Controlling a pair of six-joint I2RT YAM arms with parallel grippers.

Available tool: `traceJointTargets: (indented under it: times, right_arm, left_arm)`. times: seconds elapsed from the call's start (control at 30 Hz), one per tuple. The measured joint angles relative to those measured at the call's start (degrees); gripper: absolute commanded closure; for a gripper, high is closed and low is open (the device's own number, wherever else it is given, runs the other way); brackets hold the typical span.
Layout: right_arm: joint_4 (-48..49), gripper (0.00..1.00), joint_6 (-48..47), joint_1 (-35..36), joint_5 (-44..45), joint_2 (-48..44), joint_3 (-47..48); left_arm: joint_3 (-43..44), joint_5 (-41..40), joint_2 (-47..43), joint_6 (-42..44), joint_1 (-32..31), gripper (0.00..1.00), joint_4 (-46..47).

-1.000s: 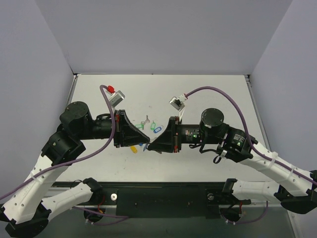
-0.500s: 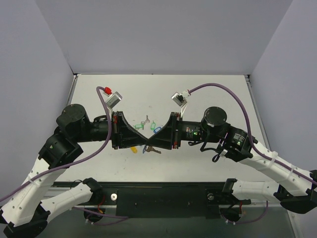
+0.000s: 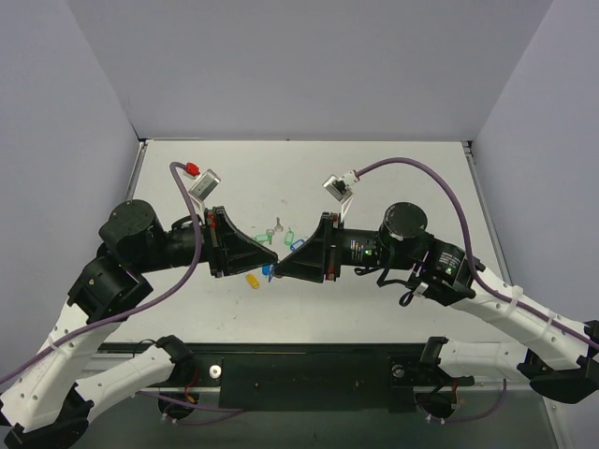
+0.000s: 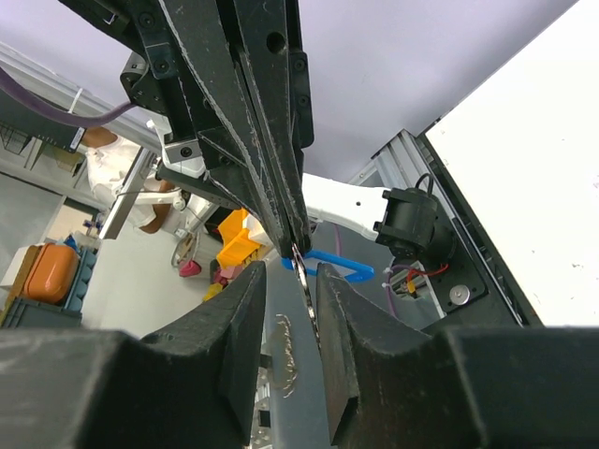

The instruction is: Remove the keys from the keyring

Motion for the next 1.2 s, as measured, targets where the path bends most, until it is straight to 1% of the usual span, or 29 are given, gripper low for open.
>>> traceJointTargets:
  times: [0.2,0.23,0.27,0.33,0.37,0.63,0.67,0.7,0.73,0.77,0.8,0.83,0.93,0.97,1.03,1.1,1.13,1.2]
  right_arm:
    - [0.04,0.88,0.17,0.0,0.02,-0.04,-0.33]
    - [-0.02,0.91,0.17,0.0,0.09,-0.04,-0.35]
    - [-0.04,0.92,0.17,-0.04,0.2,-0.04,-0.39]
    - [-0.04,0.98,0.15,-0.07,0.44,-0.04,-0.57]
    - [-0.07,0.99,0.17,-0.07,0.52,-0.04,-0.61]
    - [-0.15,1.0,0.15,-0.07,0.63,-0.04,-0.63]
    - [-0.22,1.0,0.15,-0.04,0.63,-0.04,-0.63]
    - [-0.28,1.0,0.11,-0.04,0.61,-0.04,-0.63]
    - [-0.33,1.0,0.11,-0.04,0.63,-0.04,-0.63]
    - [-0.33,1.0,0.09,-0.04,0.61,-0.04,-0.63]
    - [-0.48,1.0,-0.04,-0.04,0.61,-0.04,-0.63]
    - [-0.55,1.0,-0.11,-0.04,0.61,-0.04,-0.63]
    - [-1.03,1.0,-0.37,-0.04,0.63,-0.04,-0.63]
    - [-1.14,1.0,-0.5,-0.04,0.63,-0.04,-0.63]
    - [-1.46,1.0,-0.7,-0.04,0.7,-0.07,-0.63]
    - [-1.66,1.0,-0.74,-0.04,1.01,-0.07,-0.63]
    - [-1.73,1.0,-0.74,-0.04,1.05,-0.07,-0.63]
    - [-1.75,1.0,-0.7,-0.04,1.42,-0.07,-0.63]
  left_arm:
    - [-0.76,-1.07,-0.24,-0.7,0.0,1.0,0.79]
    - [-0.96,-1.18,-0.28,-0.98,0.0,1.0,0.96]
    - [-1.07,-1.33,-0.37,-1.11,0.0,1.0,1.14]
    - [-1.31,-1.73,-0.57,-1.31,0.0,1.0,1.27]
    - [-1.44,-1.88,-0.61,-1.44,0.0,1.0,1.33]
    - [-2.32,-2.19,-1.36,-1.6,0.0,1.0,2.34]
    - [-2.47,-2.16,-1.44,-1.6,0.0,0.95,2.51]
    - [-2.62,-2.16,-1.64,-1.62,0.0,0.72,2.6]
    - [-2.73,-2.16,-1.75,-1.6,0.0,0.59,2.71]
    - [-2.89,-2.19,-1.99,-1.49,0.0,0.35,2.84]
    - [-2.95,-2.34,-2.19,-1.53,0.0,0.28,2.69]
    - [-2.99,-2.69,-2.51,-1.44,0.0,0.24,2.69]
    - [-3.17,-4.74,-3.78,-2.14,0.0,0.23,2.45]
    - [-3.37,-6.58,-4.63,-2.71,-0.02,0.24,2.49]
    - [-5.33,-9.73,-6.82,-4.46,-0.02,0.29,3.91]
    - [-10.49,-13.2,-10.69,-7.63,0.0,0.37,7.58]
    - [-13.31,-14.69,-12.72,-9.29,0.0,0.42,9.25]
    - [-18.21,-16.98,-15.98,-12.26,0.0,0.46,12.48]
